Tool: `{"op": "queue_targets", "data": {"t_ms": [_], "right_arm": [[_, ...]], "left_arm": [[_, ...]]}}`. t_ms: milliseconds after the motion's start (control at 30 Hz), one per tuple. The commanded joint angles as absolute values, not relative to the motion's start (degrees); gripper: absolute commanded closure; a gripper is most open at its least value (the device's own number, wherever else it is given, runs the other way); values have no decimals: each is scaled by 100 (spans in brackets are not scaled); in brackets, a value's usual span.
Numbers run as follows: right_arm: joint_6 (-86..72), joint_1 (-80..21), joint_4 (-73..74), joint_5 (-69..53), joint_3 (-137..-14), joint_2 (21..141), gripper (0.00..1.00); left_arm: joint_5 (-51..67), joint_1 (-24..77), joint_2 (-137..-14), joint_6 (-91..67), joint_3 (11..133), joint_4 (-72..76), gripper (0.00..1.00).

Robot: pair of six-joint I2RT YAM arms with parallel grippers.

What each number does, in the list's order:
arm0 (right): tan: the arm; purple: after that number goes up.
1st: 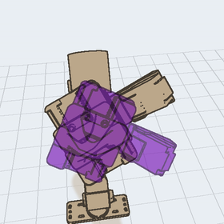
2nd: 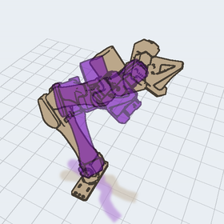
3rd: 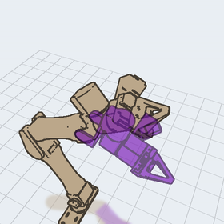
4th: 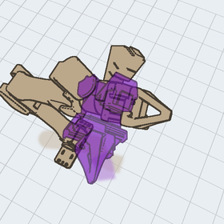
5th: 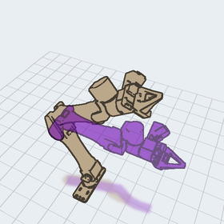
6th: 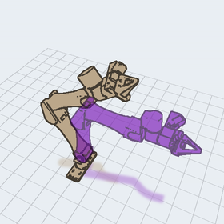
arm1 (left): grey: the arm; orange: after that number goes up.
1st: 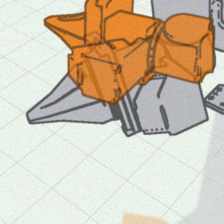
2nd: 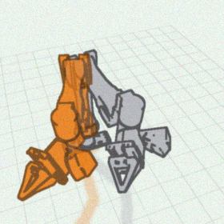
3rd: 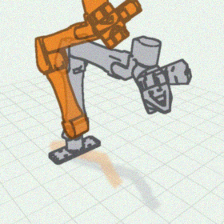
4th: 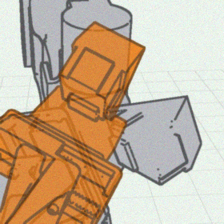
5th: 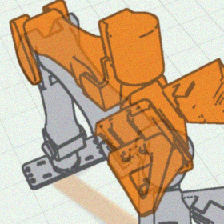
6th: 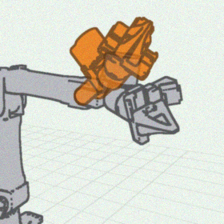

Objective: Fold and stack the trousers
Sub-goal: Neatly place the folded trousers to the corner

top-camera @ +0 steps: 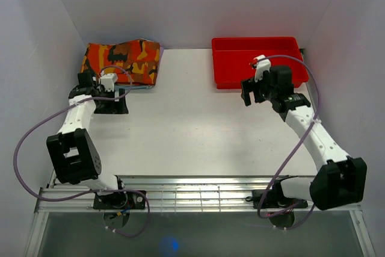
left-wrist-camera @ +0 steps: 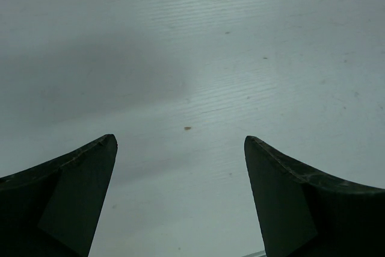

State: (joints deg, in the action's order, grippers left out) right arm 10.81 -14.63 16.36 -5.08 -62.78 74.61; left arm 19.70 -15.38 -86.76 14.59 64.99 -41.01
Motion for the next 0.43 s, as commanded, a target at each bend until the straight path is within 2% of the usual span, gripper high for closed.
{"op": "queue_targets", "data": {"t_ms": [0, 167, 400], "right_arm": [[1468, -1406, 2056, -721, -5565, 6708, 10], [1213, -1117, 2276, -844, -4835, 5847, 10], [1090, -1011, 2505, -870, -4676, 5388, 10]], "left_arm": [[2004, -925, -8542, 1416, 6697, -4272, 2], [2066, -397, -8815, 1187, 6873, -4158, 2], [1986, 149, -8807, 941, 6829, -3973, 2]]}}
